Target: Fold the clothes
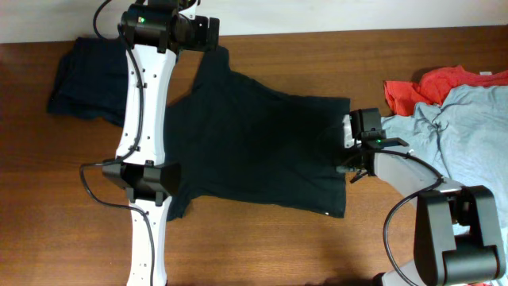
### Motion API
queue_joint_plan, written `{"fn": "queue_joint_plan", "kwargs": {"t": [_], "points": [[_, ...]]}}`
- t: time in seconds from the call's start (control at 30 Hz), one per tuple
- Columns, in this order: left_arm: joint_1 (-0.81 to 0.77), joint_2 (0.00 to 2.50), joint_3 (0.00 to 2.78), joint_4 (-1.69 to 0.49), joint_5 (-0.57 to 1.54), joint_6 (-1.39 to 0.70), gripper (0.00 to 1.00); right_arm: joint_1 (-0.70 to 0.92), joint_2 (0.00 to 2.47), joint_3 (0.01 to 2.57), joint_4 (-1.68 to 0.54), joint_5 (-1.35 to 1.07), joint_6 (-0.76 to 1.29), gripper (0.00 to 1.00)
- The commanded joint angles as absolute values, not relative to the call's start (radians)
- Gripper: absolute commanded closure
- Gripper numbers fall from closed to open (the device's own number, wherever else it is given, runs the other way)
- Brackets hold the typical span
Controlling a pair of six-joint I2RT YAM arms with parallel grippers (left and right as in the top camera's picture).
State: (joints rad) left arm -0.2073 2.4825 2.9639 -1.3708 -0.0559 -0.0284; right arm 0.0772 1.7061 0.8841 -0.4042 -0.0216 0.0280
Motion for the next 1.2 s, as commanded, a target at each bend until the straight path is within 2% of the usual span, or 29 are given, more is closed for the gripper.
{"fn": "queue_joint_plan", "kwargs": {"t": [0.0,0.37,0.63,0.87,1.17], "points": [[-0.209,2.487,2.965,-1.372,-0.048,-0.041,0.01,0.077,1.708,0.894,-0.403,-0.198,-0.072,0.96],[-0.209,2.487,2.965,-1.372,-0.048,-0.041,0.01,0.077,1.708,0.894,-0.390,-0.207,-0.075,0.96],[-0.209,2.487,2.965,-1.372,-0.048,-0.041,0.01,0.077,1.710,0.893,-0.335,-0.322,-0.119,0.96],[-0.209,2.487,2.965,-1.372,-0.048,-0.041,0.01,0.078,1.802,0.891,-0.264,-0.330,-0.115,0.96],[-0.209,2.487,2.965,-1.372,-0.048,-0.041,0.01,0.078,1.865,0.900,-0.270,-0.157,-0.088,0.96]]}}
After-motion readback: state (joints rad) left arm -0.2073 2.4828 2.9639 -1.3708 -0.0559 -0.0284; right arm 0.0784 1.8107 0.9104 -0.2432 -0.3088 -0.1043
